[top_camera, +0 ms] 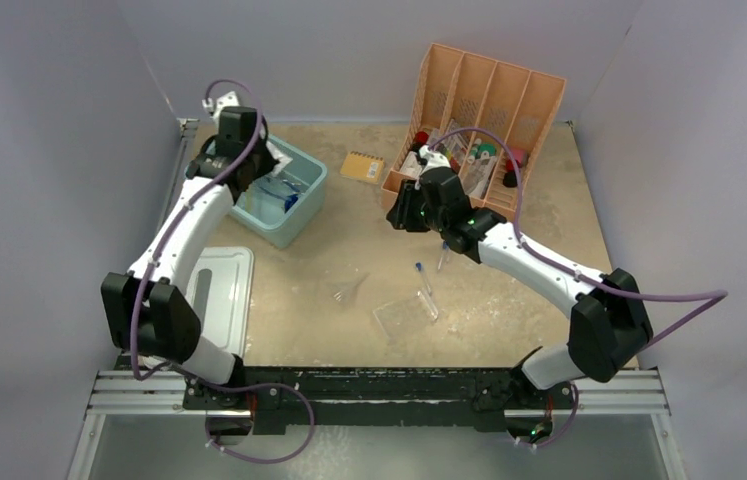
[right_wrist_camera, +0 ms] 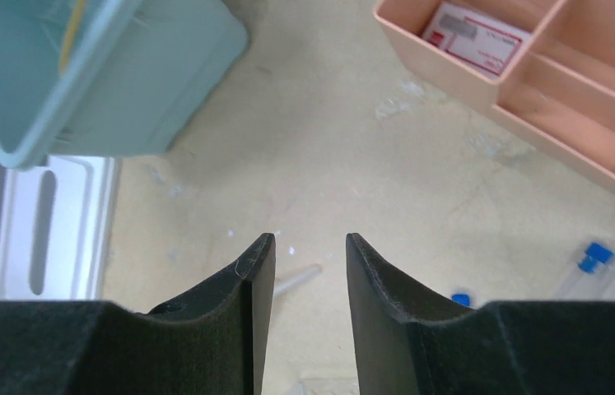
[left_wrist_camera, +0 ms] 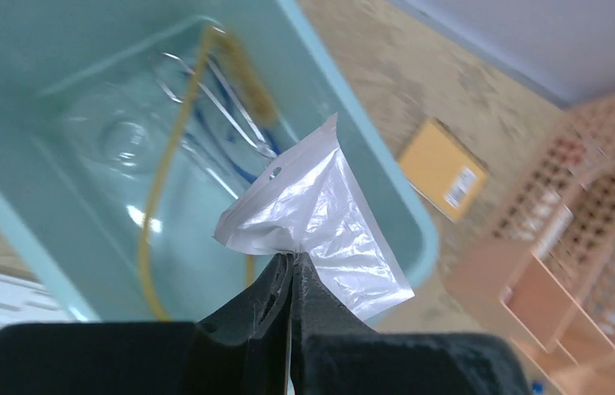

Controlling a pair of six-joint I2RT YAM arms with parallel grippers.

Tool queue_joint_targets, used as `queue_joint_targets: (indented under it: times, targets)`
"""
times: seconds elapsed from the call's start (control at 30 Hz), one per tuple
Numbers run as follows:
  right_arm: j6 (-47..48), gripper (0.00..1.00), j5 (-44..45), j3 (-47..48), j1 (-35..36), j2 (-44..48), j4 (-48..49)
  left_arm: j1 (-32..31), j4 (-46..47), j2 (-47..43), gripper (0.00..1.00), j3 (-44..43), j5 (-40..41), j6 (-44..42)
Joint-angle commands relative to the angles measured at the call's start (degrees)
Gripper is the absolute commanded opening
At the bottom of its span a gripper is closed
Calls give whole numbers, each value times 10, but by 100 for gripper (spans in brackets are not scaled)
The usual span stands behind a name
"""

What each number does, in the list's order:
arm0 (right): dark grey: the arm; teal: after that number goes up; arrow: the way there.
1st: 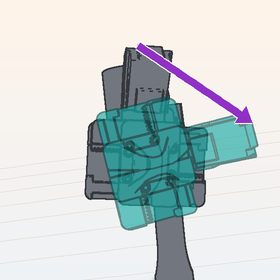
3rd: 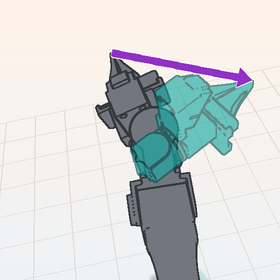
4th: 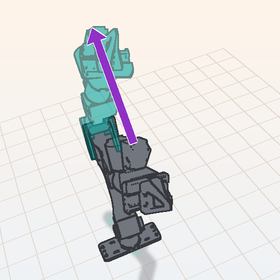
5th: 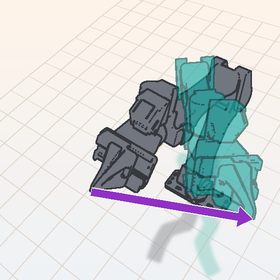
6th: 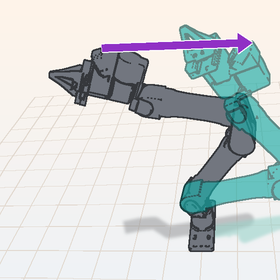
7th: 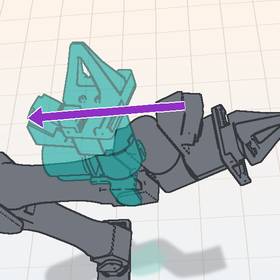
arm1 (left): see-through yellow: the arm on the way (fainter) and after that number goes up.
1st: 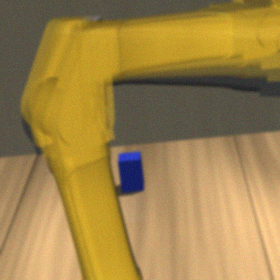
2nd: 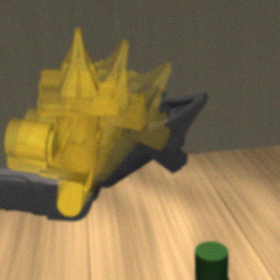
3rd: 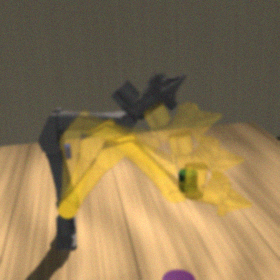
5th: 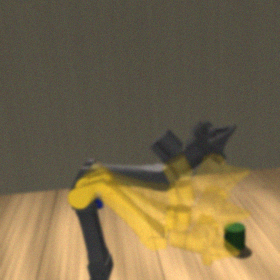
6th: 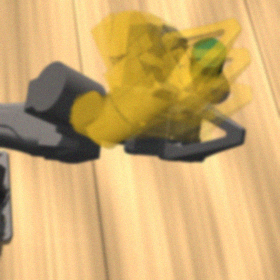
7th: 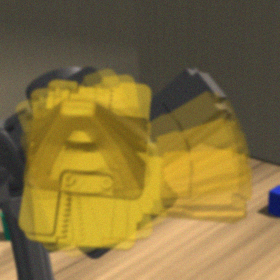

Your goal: Organize the chemistry lab equipment

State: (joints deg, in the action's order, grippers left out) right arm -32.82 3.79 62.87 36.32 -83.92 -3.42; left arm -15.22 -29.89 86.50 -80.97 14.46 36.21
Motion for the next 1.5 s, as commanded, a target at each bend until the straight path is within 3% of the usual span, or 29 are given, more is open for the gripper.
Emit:
queue_joint_targets:
  times: [0.0,0.27,0.53,0.73,1.0,1.23,1.3,1.47]
  targets:
    - [7,40,35,-12,-1,14,-14,61,-24,42,0,-41,0,-28]
    - [11,40,64,-13,-1,11,-32,85,-22,152,0,-65,-57,-41]
    - [22,40,81,7,-1,-3,-39,85,-19,182,0,-55,-110,-54]
    - [29,40,69,23,-1,-25,-42,85,-44,160,33,-64,-99,-68]
    - [20,41,60,25,-1,-33,-40,72,-52,87,41,-82,-174,-102]
    - [-25,41,79,4,-1,-18,-54,-45,-50,20,54,-48,-191,-200]
    - [-45,41,96,-8,-1,-8,-64,-72,-47,8,61,-28,-212,-210]
    - [-111,43,140,-42,-2,21,-100,-114,-39,-7,66,24,-243,-217]
